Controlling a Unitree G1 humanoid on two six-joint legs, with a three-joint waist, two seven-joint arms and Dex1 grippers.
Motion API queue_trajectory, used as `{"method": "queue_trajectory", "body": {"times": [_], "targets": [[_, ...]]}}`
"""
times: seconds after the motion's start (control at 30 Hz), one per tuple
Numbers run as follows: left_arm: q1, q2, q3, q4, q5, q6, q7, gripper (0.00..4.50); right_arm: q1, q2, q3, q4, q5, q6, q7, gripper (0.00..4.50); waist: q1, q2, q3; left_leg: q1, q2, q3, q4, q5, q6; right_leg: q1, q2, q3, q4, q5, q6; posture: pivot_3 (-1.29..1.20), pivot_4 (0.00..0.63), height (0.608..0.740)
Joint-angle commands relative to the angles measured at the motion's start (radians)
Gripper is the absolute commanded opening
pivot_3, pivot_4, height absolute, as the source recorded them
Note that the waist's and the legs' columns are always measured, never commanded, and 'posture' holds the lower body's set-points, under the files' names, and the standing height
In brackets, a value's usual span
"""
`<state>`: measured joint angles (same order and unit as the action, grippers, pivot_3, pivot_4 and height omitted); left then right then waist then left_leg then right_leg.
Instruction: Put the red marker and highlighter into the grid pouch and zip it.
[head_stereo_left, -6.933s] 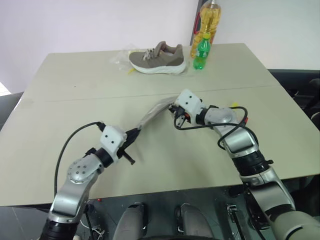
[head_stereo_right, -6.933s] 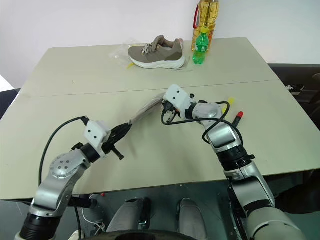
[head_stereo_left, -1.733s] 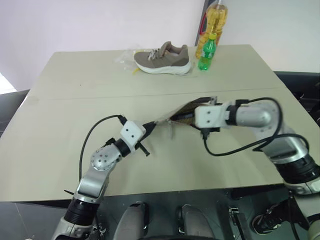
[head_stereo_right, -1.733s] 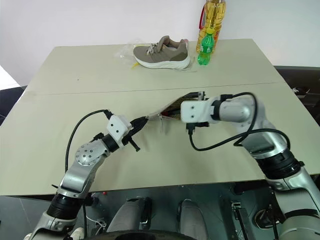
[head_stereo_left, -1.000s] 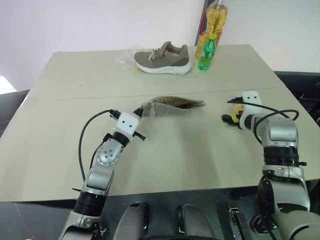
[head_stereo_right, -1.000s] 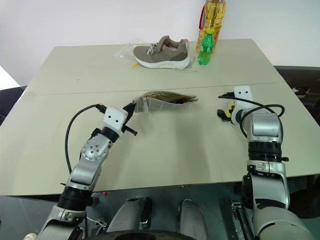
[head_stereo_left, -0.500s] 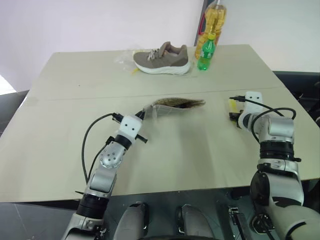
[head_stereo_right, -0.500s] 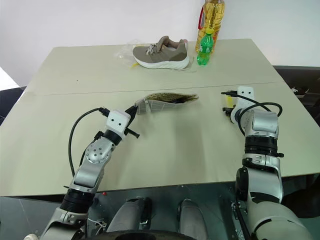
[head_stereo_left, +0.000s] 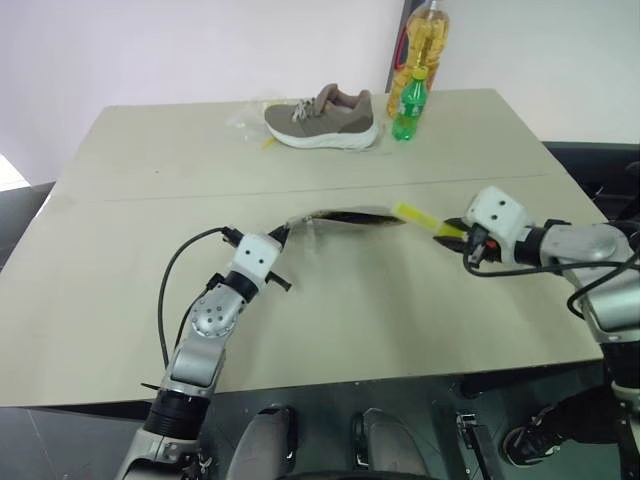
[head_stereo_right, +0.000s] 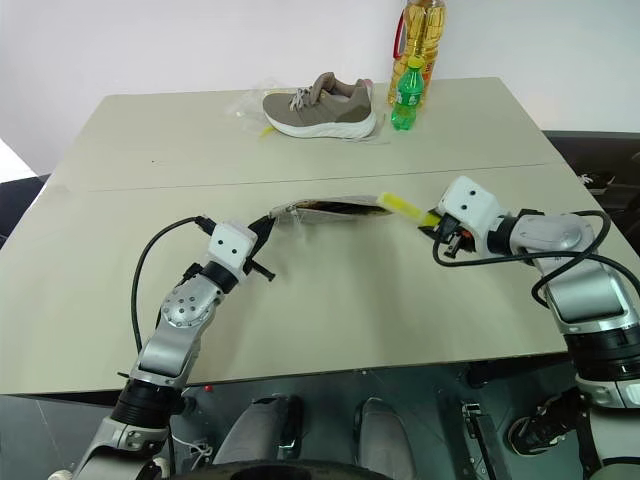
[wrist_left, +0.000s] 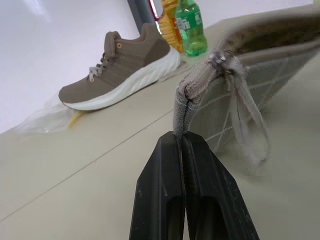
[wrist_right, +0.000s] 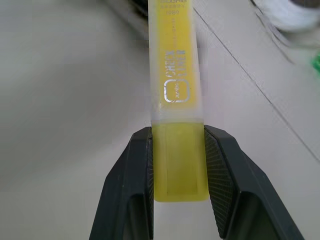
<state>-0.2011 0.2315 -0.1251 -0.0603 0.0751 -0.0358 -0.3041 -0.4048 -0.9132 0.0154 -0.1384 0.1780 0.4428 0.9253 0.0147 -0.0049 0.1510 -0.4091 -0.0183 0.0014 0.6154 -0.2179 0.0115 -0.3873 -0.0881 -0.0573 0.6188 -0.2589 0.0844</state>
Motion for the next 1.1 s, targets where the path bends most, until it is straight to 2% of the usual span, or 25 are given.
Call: {"method": "queue_trajectory", "body": {"times": [0.03,0.3,0.53,0.63,0.87,1.1], "targets": [[-0.002,-0.001,0.002,-0.036,-0.015,-0.016,-0.01,0.0,-0.031,-0.002,-0.015,-0.037,-0.001,-0.009,0.001,0.85,0.002,0.0,0.0,0.0,0.0,0.0,0.0,0.0,0.0,0.0,0.0,0.0,0.0,0.0,0.0,0.0,0.15,0.731],[0.008,-0.002,-0.001,-0.055,-0.016,-0.016,-0.029,0.0,-0.07,-0.004,0.045,0.003,-0.079,-0.047,0.0,0.85,0.001,0.0,0.0,0.0,0.0,0.0,0.0,0.0,0.0,0.0,-0.002,0.0,0.0,0.0,-0.001,0.0,0.15,0.731],[0.012,0.015,-0.017,-0.077,-0.013,-0.022,-0.069,0.0,-0.126,-0.016,0.129,0.019,-0.211,-0.145,0.002,0.85,0.001,0.0,0.0,-0.001,0.0,0.0,0.0,0.0,0.0,-0.001,-0.002,0.0,-0.001,0.0,-0.001,0.0,0.15,0.731],[0.016,0.029,-0.032,-0.086,-0.004,-0.029,-0.092,0.0,-0.148,-0.008,0.147,0.006,-0.241,-0.16,0.007,0.85,0.002,0.0,0.0,-0.001,0.0,0.0,0.0,0.0,0.0,-0.001,-0.002,0.0,-0.001,0.0,-0.001,0.0,0.15,0.731],[0.021,0.069,-0.087,-0.103,0.002,-0.05,-0.163,0.0,-0.211,0.006,0.277,-0.074,-0.397,-0.28,0.046,0.85,0.0,0.0,0.0,-0.001,0.0,0.0,-0.001,0.0,0.0,-0.002,-0.002,0.0,-0.001,-0.001,-0.003,0.0,0.15,0.731],[0.027,0.066,-0.092,-0.116,-0.002,-0.046,-0.171,0.0,-0.22,0.041,0.289,-0.062,-0.468,-0.335,0.027,0.85,0.001,0.0,0.0,-0.001,-0.001,0.0,-0.001,0.0,0.0,-0.001,-0.003,0.0,-0.001,-0.001,-0.003,0.0,0.15,0.731]]}}
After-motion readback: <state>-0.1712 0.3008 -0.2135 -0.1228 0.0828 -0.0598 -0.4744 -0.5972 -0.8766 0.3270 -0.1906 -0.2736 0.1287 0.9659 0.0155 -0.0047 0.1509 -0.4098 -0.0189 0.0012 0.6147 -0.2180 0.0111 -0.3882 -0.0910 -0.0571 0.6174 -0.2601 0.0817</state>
